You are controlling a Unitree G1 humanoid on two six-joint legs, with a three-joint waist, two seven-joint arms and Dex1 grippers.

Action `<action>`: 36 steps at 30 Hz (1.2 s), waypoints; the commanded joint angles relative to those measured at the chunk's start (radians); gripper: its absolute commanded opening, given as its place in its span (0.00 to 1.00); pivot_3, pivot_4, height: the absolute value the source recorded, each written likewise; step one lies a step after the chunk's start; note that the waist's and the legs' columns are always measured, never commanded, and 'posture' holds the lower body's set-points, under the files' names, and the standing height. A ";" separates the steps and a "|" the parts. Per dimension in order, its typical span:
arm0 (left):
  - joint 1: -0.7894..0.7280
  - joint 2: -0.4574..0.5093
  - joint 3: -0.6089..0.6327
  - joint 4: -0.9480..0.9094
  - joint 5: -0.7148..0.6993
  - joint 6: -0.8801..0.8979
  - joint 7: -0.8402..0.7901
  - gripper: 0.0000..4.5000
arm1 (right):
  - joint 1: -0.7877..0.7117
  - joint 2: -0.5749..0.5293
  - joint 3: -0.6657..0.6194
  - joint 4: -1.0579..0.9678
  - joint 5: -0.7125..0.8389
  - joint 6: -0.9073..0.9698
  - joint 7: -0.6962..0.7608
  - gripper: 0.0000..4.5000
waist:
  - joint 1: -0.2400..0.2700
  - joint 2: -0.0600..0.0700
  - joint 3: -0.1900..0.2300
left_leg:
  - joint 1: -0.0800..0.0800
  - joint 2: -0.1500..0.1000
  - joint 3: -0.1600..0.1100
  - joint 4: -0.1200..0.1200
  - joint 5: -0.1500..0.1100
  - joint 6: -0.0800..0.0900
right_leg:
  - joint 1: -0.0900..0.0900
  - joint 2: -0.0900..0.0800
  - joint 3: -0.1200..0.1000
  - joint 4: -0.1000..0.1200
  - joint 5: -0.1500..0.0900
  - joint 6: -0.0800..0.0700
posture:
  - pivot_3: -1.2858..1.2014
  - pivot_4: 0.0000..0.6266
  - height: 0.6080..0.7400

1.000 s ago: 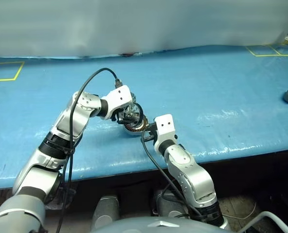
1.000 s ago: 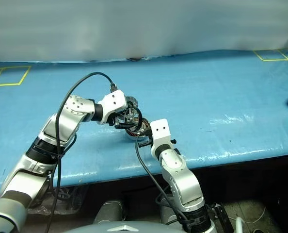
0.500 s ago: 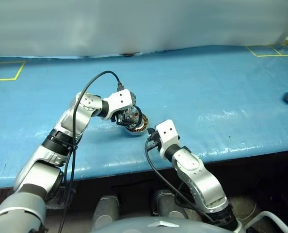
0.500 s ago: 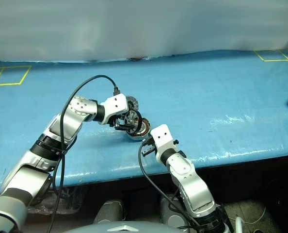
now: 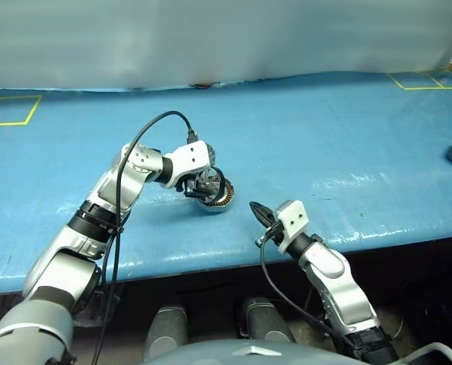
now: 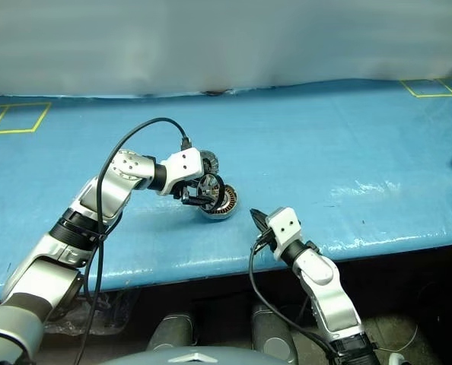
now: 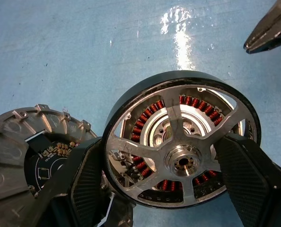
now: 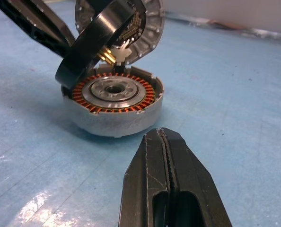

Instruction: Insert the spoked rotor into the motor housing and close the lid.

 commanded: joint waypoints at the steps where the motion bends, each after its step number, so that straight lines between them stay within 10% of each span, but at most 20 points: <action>1: -0.015 0.003 0.009 -0.025 0.001 -0.014 -0.012 0.76 | -0.035 -0.012 -0.012 0.027 0.071 -0.044 0.117 0.00 | 0.000 0.000 0.000 | 0.000 0.000 0.000 0.000 0.000 0.000 | 0.000 0.000 0.000 0.000 0.000 0.000 | 0.52 0.24 1.00; 28: -0.011 0.007 -0.019 -0.037 0.009 -0.041 -0.071 0.76 | -0.258 0.065 -0.034 0.436 0.083 -0.057 0.282 0.00 | 0.004 0.000 0.000 | 0.002 0.000 0.000 0.000 0.000 0.000 | 0.001 0.000 0.000 0.000 0.001 0.000 | 0.52 0.24 1.00; 36: -0.027 0.010 -0.043 -0.006 0.028 -0.067 -0.098 0.76 | -0.236 0.053 -0.030 0.414 0.071 -0.059 0.317 0.48 | 0.005 0.000 0.000 | 0.002 0.000 0.000 0.000 0.000 0.000 | 0.002 0.000 0.001 0.000 0.001 0.000 | 0.52 0.24 1.00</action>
